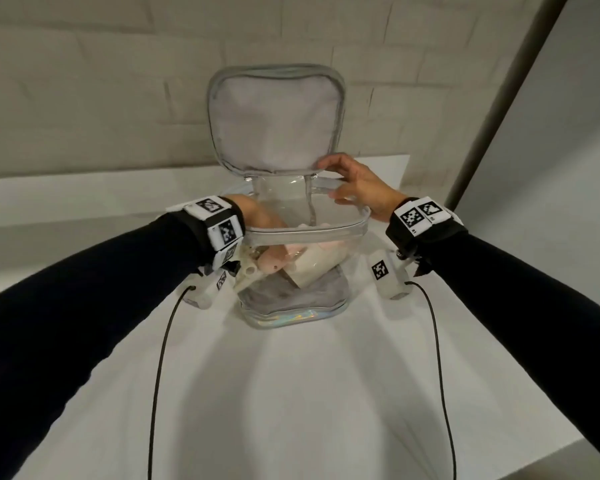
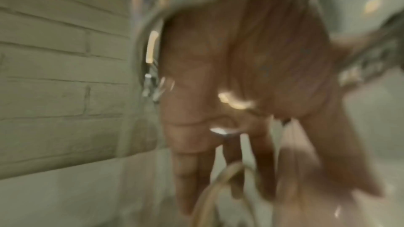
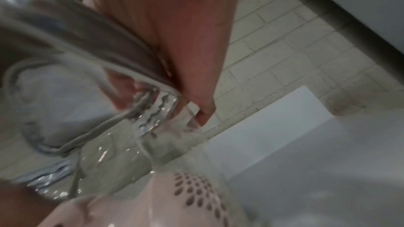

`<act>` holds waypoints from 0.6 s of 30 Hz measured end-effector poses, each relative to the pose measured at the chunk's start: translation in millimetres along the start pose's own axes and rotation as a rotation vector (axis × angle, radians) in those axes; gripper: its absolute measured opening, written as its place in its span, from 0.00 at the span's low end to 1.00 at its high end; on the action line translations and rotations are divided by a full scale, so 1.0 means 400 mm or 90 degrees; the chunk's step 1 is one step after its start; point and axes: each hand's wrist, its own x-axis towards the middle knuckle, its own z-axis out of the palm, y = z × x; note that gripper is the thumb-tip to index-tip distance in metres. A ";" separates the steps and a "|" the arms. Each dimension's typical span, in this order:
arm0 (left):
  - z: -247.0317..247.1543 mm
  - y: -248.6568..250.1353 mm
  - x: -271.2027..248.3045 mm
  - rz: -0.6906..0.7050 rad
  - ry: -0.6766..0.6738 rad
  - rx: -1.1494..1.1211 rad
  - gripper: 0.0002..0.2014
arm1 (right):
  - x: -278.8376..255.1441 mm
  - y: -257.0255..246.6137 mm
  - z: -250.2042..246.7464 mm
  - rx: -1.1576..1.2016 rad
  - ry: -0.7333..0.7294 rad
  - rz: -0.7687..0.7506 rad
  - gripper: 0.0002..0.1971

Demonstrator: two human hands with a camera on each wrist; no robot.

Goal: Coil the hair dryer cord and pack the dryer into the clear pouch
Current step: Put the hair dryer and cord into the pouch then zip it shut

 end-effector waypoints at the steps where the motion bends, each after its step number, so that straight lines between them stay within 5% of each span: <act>1: 0.005 0.000 -0.012 0.050 0.055 -0.006 0.22 | 0.007 -0.004 0.006 0.030 0.047 -0.031 0.20; 4: -0.023 0.009 -0.096 0.131 0.373 -0.181 0.08 | 0.016 -0.037 0.004 0.069 0.178 -0.165 0.25; 7: -0.013 -0.072 -0.116 0.111 0.633 -0.534 0.17 | 0.020 -0.051 -0.020 0.001 0.167 -0.216 0.19; 10: 0.020 -0.128 -0.061 -0.012 0.636 -0.796 0.19 | 0.001 -0.039 -0.041 -0.075 0.092 -0.168 0.14; 13: 0.043 -0.107 -0.026 0.024 0.438 -0.995 0.11 | -0.040 -0.027 -0.051 -0.223 -0.015 -0.118 0.26; 15: 0.050 -0.109 -0.012 0.024 0.344 -1.011 0.18 | -0.060 -0.033 -0.044 -0.211 -0.031 -0.082 0.26; 18: 0.041 -0.125 0.004 -0.025 0.343 -1.014 0.22 | -0.083 -0.073 -0.004 -0.095 0.019 -0.052 0.24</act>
